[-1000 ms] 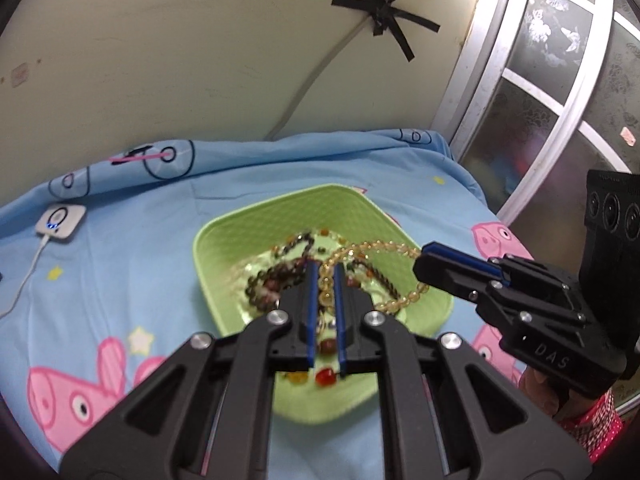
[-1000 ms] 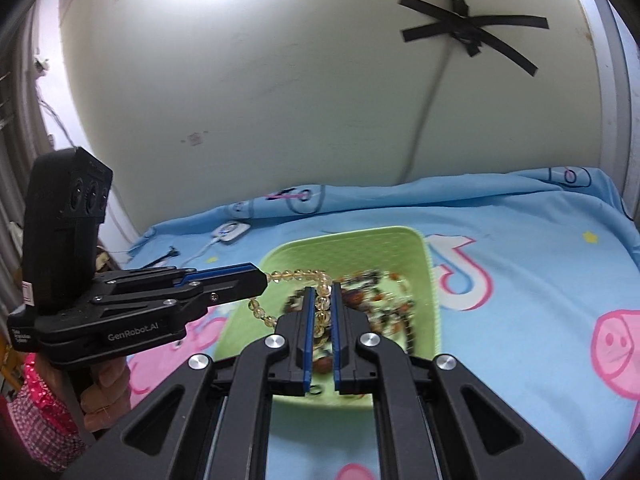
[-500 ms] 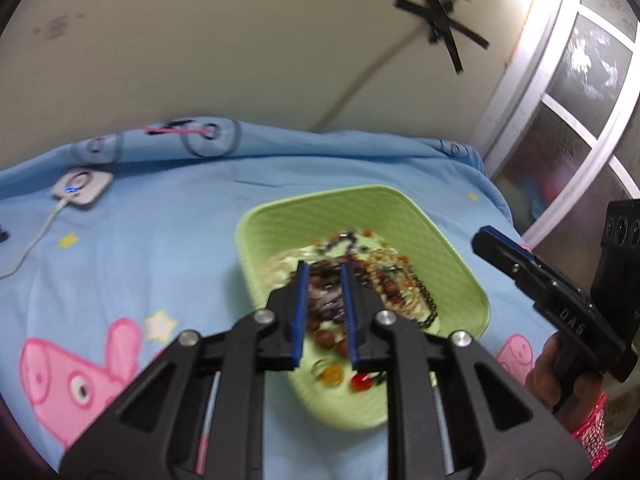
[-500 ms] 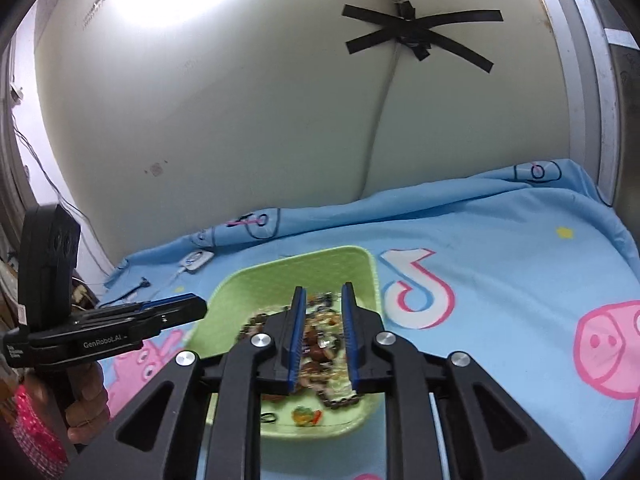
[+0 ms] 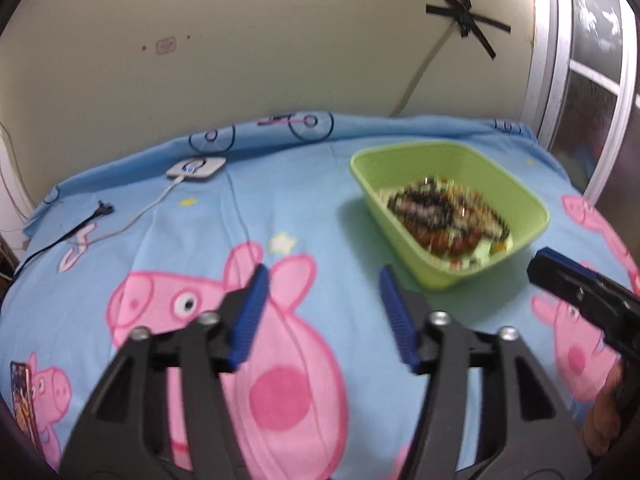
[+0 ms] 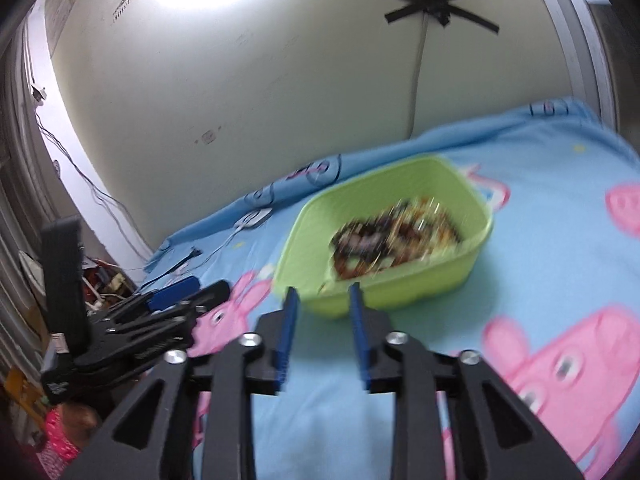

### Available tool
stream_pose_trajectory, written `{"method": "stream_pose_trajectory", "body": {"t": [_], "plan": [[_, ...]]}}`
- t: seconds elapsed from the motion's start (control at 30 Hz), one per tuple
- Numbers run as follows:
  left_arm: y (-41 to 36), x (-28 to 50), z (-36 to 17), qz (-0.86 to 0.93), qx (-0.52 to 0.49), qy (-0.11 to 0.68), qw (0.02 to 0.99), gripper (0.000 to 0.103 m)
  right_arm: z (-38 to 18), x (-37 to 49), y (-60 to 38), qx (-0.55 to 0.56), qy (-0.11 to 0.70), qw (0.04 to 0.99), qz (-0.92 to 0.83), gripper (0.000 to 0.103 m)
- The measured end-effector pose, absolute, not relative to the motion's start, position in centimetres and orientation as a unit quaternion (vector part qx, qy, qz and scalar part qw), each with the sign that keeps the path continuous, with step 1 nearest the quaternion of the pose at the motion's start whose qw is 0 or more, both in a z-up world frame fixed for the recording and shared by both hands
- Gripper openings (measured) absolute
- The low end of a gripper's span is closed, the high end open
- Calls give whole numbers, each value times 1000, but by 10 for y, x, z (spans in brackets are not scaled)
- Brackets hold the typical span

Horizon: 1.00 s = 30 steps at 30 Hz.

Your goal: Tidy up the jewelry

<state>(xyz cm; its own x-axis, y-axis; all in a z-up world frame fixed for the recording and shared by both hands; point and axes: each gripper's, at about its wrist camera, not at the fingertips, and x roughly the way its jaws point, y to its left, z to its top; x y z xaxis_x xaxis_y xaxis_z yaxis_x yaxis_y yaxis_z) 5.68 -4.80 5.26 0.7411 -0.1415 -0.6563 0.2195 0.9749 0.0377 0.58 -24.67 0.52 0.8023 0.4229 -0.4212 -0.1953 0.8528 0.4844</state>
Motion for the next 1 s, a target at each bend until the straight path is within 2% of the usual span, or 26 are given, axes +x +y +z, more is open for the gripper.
{"method": "stream_pose_trajectory", "body": {"t": [0.07, 0.13, 0.27, 0.3, 0.67, 1.0], "plan": [[-45, 46, 47, -94, 62, 344, 932, 68, 0, -3, -239, 220, 269, 923, 167, 26], [-42, 37, 43, -92, 62, 341, 933, 79, -6, -11, -232, 219, 273, 923, 161, 27], [-35, 20, 35, -74, 59, 333, 938, 90, -16, -23, -225, 221, 286, 921, 145, 27], [-33, 17, 32, -70, 56, 334, 938, 96, -18, -26, -224, 224, 289, 920, 141, 27], [-25, -3, 27, -33, 52, 321, 945, 97, -27, -31, -230, 251, 296, 913, 124, 31], [-39, -9, 27, 10, 103, 309, 945, 97, -33, -29, -242, 290, 296, 900, 131, 35]]}}
